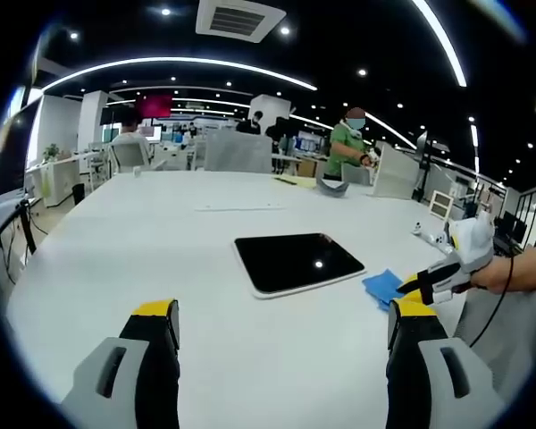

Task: Wipe the mirror surface with the cleaning cloth until all visible marks leave the cleaned area.

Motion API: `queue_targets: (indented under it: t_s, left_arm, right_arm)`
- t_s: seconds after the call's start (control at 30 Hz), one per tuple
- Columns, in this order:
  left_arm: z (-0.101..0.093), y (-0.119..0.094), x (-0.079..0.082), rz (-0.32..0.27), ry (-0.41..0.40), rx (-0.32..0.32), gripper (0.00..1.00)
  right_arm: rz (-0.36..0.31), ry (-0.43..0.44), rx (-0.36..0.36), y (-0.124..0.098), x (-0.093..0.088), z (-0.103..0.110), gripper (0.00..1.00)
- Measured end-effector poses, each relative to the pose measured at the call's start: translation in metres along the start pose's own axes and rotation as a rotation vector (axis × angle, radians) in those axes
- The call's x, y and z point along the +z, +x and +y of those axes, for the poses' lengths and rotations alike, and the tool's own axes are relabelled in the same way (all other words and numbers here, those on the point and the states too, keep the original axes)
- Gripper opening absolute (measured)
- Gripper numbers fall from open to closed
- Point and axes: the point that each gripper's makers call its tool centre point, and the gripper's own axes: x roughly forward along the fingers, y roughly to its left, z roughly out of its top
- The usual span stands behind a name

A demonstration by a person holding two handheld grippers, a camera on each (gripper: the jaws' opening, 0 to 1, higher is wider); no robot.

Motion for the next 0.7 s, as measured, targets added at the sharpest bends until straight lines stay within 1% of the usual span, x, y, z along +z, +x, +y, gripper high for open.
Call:
queue_targets:
  t_s: [0.13,0.43,0.7]
  left_arm:
    - [-0.0006,-0.0009,0.0002,-0.003,0.001,0.000,0.98]
    - [0.0001,-0.0026,0.0018,-0.005,0.003,0.004,0.98]
    - [-0.0013,-0.0030,0.0050,-0.010,0.006,0.003,0.97]
  right_arm:
    - [0.001,-0.007,0.004,-0.0001,0.0002,0.0019,0.11]
    - [-0.001,0.006,0.018,-0.0004,0.0007,0.0042,0.04]
    - [-0.005,0.004,0.031,-0.0005,0.0008,0.0044,0.00]
